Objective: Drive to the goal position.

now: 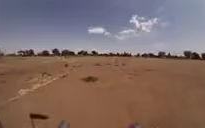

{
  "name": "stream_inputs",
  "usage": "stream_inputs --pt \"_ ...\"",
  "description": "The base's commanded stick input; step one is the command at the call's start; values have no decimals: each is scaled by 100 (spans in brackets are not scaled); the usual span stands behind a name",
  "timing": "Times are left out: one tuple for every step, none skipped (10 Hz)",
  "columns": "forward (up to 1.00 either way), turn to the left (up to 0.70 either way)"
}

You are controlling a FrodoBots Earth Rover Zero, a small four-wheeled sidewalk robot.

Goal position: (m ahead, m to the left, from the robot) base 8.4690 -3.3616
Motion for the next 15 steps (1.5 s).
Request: stream_inputs --pt "70 0" --pt "70 0" --pt "70 0" --pt "70 0" --pt "70 0" --pt "70 0" --pt "70 0" --pt "70 0" --pt "70 0" --pt "70 -35" --pt "70 -35" --pt "70 -35" --pt "70 -35" --pt "70 -35" --pt "70 -35"
